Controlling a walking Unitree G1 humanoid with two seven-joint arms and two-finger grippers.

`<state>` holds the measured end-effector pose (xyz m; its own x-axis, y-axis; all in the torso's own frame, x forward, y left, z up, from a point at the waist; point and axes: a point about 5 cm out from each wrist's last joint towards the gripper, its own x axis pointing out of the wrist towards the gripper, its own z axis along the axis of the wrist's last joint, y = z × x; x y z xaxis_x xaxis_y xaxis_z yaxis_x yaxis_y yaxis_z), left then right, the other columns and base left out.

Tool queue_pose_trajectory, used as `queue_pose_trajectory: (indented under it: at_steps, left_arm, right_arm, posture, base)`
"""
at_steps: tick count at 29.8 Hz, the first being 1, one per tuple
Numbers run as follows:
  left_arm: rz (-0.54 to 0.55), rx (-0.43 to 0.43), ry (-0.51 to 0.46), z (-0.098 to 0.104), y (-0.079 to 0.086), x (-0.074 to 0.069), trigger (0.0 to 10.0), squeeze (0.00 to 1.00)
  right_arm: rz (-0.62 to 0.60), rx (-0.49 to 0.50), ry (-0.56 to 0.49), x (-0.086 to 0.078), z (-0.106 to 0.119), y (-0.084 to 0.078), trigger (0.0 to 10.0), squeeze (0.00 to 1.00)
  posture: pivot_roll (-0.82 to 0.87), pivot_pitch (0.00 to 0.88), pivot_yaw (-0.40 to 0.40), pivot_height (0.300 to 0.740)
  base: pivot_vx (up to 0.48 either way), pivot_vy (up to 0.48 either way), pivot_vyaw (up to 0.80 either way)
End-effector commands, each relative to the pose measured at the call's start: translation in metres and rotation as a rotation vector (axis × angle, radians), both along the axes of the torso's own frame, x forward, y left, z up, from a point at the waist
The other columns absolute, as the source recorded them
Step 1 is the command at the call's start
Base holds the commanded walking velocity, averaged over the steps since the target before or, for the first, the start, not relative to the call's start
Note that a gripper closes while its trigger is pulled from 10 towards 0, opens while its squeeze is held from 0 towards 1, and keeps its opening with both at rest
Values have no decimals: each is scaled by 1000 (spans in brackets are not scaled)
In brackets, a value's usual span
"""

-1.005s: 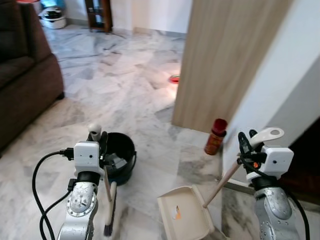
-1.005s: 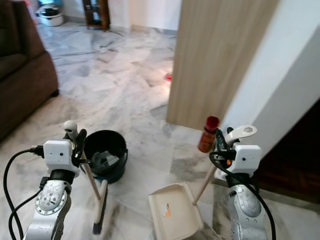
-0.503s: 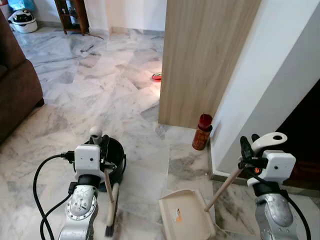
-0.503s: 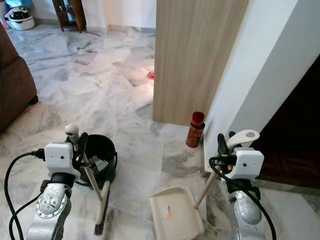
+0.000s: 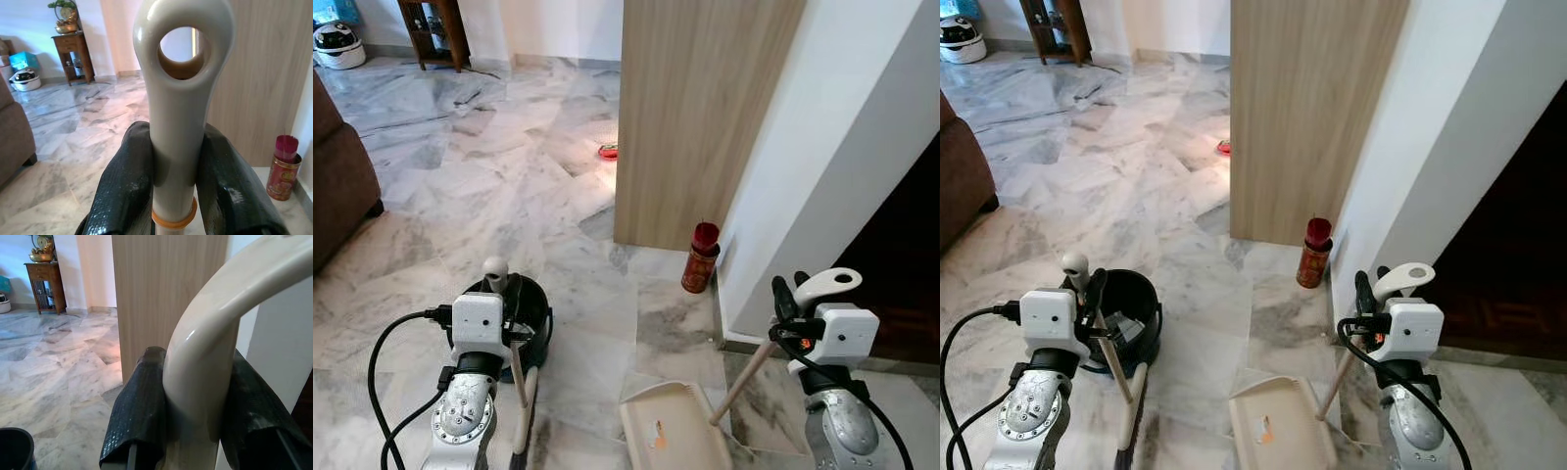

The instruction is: Sweep floor

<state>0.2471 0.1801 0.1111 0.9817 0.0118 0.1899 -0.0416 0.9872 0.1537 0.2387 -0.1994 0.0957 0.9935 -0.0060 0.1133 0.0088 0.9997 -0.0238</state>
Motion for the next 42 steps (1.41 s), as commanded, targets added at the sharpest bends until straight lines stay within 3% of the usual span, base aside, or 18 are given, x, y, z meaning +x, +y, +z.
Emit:
queue_pose_trajectory:
  at_steps: [1, 18, 42]
  left_arm:
    - [-13, 6, -54, 13, -2, 0, 10000, 0]
    - [1, 16, -36, 11, 0, 0, 10000, 0]
    - [-6, 12, -49, 17, -2, 9, 10000, 0]
  right_arm:
    - [6, -7, -52, 2, 13, 1, 10000, 0]
    - [4, -21, -41, 4, 12, -3, 10000, 0]
    - [-23, -27, -47, 10, 16, -7, 10000, 0]
  posture:
    - [48, 0, -19, 740]
    - [58, 0, -24, 740]
    - [30, 0, -11, 740]
  base:
    - [0, 0, -800]
    - [0, -160, -800]
    - [0, 0, -800]
